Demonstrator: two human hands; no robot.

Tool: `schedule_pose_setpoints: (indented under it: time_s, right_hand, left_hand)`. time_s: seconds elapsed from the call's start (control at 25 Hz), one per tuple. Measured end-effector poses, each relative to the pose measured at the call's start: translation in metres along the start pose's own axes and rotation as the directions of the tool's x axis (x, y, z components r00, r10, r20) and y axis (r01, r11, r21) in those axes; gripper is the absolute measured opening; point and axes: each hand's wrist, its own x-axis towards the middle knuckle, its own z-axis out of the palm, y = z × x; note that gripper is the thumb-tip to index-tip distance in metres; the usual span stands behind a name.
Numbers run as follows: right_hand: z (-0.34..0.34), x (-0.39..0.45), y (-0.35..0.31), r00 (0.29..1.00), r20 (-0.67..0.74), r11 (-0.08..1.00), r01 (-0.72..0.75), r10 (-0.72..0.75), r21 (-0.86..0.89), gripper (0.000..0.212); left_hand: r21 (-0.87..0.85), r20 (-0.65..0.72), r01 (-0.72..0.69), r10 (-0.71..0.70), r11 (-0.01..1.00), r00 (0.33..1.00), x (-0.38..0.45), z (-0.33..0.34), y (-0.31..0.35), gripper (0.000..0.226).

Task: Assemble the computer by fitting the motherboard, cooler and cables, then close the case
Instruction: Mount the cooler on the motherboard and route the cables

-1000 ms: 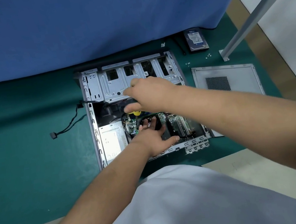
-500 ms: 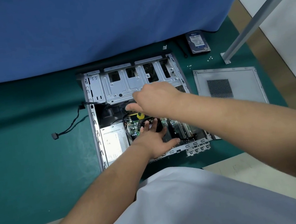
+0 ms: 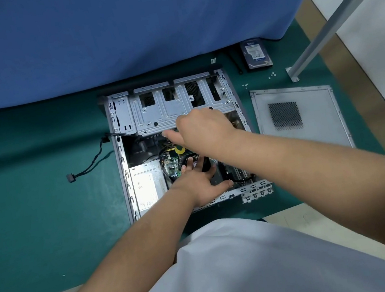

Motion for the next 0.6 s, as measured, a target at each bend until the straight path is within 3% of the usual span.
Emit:
schedule_pose_setpoints:
  time_s: [0.08,0.24,0.32,0.44,0.6]
  right_hand:
    - [0.001,0.004,0.005,0.999,0.01,0.997,0.032,-0.033,0.065,0.055]
    - [-0.02,0.01,0.02,0.932,0.158,0.928,0.282,-0.325,0.241,0.035]
    - [-0.026,0.014,0.022,0.92,0.169,0.923,0.314,-0.354,0.222,0.035]
    - [-0.015,0.011,0.015,0.962,0.065,0.957,0.254,-0.265,0.142,0.03]
    - [0.012,0.0,-0.002,0.993,-0.118,1.0,-0.004,0.0,-0.031,0.057]
  left_hand:
    - [-0.001,0.001,-0.001,0.001,1.0,1.0,-0.001,-0.001,0.0,0.094]
    - [0.01,0.006,0.014,-0.014,1.0,1.0,-0.001,0.001,0.001,0.093]
    - [0.011,0.013,0.023,-0.024,1.0,1.0,0.0,0.001,0.001,0.094]
    - [0.007,0.009,0.021,-0.021,1.0,1.0,0.001,0.001,0.0,0.095]
    - [0.009,-0.021,-0.014,0.014,1.0,1.0,0.003,0.002,-0.002,0.095]
